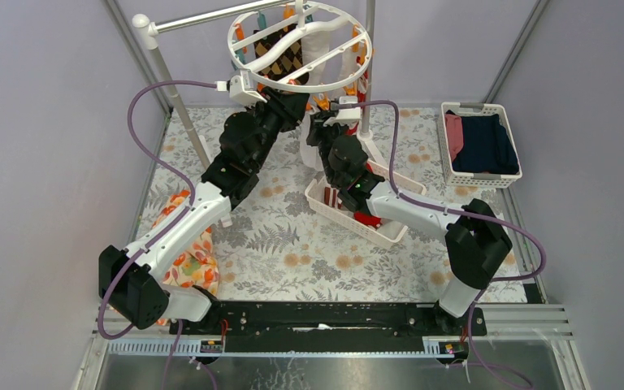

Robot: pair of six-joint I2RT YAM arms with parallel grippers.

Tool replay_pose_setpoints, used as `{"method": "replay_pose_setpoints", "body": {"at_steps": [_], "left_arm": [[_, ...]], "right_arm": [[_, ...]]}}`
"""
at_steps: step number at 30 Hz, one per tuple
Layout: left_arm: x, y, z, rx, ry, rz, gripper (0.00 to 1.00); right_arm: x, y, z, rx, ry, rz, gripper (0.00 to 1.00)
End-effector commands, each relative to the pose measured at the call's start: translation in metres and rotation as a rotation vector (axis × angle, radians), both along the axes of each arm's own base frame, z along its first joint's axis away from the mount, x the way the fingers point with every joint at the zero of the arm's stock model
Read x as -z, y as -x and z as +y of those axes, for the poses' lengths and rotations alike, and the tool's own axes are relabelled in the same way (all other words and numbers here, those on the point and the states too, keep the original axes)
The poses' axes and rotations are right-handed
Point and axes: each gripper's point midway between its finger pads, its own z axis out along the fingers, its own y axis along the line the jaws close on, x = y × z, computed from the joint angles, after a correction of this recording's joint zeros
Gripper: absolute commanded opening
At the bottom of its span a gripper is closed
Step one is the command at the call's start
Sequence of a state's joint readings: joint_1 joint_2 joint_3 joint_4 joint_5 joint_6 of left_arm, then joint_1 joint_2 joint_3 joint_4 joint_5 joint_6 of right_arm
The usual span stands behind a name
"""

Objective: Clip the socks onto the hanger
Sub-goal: Clamp the sock onto the hanger.

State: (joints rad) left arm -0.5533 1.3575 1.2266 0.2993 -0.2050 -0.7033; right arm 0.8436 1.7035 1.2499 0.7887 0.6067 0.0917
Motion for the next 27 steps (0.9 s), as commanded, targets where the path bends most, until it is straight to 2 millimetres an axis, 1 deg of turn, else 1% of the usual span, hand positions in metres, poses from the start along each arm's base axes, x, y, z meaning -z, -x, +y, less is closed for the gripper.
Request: {"method": "replay_pose_setpoints", "body": {"at_steps": [1, 8, 17, 24, 27], "left_arm": [[-0.01, 0.002, 0.006, -0.002, 0.021, -0.02, 0.08], [-0.006, -0.001, 0.006, -0.011, 0.025, -0.008, 0.08], [0.0, -0.005, 0.005, -0.02, 0.029, 0.008, 0.08], [0.001, -0.006, 0.007, -0.032, 0.037, 0.012, 0.08], [0.002, -0.006, 0.007, -0.033, 0.035, 0.013, 0.08]], "right_arm": [[-0.053, 0.008, -0.002, -0.038, -0.107, -0.073, 0.0], [-0.051, 0.011, 0.004, -0.071, -0.095, -0.091, 0.0], [-0.053, 0.022, 0.014, -0.065, -0.038, -0.144, 0.0], [-0.049, 0.023, 0.015, -0.053, 0.004, -0.158, 0.0], [-0.05, 0.025, 0.014, -0.044, 0.017, -0.172, 0.0]]}}
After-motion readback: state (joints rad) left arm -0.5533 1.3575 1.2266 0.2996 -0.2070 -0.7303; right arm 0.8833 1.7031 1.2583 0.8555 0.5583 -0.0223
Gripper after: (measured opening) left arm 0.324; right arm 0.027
